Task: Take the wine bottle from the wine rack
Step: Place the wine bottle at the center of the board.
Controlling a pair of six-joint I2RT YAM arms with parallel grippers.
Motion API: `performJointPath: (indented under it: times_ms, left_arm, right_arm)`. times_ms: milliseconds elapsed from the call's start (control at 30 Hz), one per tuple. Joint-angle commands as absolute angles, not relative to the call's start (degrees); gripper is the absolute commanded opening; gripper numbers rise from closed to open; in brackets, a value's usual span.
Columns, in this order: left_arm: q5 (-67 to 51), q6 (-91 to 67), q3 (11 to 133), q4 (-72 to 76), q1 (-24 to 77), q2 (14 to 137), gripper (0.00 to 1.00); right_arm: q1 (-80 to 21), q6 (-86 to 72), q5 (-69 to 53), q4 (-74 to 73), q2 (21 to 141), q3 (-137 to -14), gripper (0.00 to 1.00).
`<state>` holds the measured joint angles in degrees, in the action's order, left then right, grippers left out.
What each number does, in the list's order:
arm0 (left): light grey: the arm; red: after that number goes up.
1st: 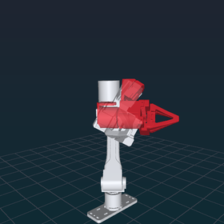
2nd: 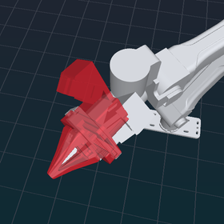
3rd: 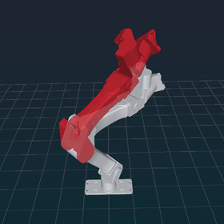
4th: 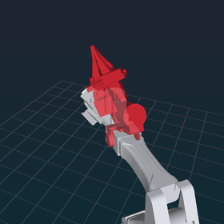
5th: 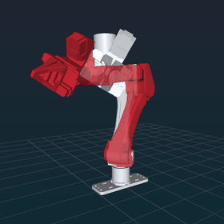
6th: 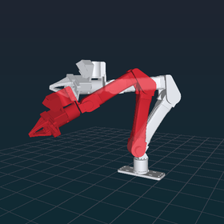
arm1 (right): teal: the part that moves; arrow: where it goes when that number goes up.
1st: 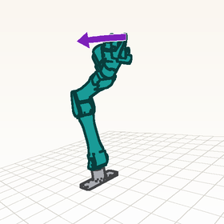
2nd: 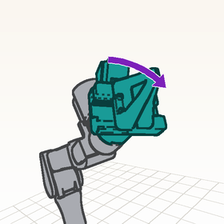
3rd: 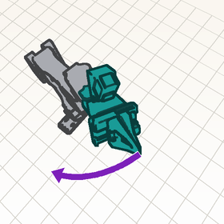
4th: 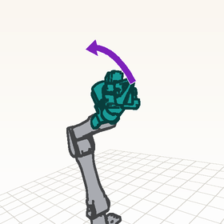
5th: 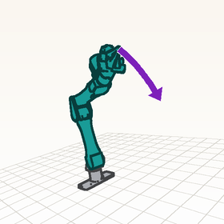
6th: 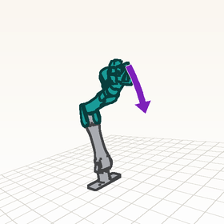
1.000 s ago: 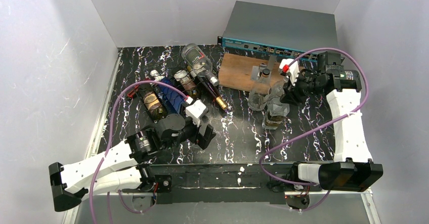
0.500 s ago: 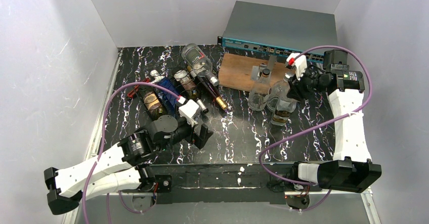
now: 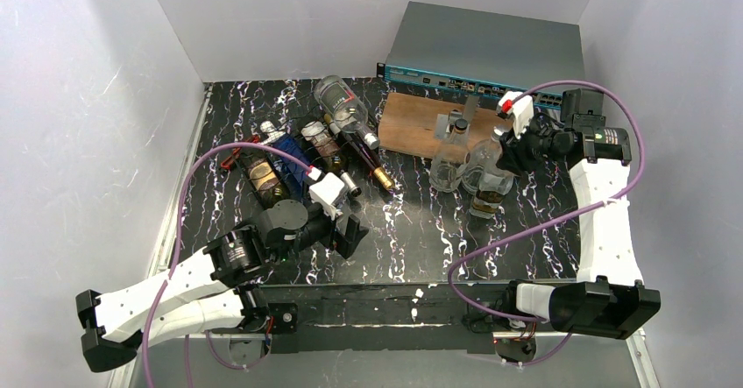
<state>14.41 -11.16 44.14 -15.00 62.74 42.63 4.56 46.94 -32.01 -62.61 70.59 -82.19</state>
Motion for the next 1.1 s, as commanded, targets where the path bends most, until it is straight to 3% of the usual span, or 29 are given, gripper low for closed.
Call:
performJointPath:
  times_ms: [0,133,400,1067]
  left_arm:
    - [15.64,-11.68,46.14,-15.73,62.45,41.84,0.98]
    - [15.64,-11.78,46.36,-15.95,62.41,41.75,0.98]
    - [15.56,-12.02,46.54,-16.33,62.4,41.69,0.98]
    - [15.38,-11.94,46.41,-16.83,62.41,40.78,0.98]
  right_arm:
    - [5.16,48.5,-32.78,-58.51,68.56,-81.75,0.35]
    - [5.13,47.89,-31.81,-58.02,68.71,-81.89,0.35]
    - [5.9,47.55,-28.57,-58.12,68.57,-83.2,0.23]
    - [9.99,42.69,-21.96,-53.38,69.87,-85.49,0.21]
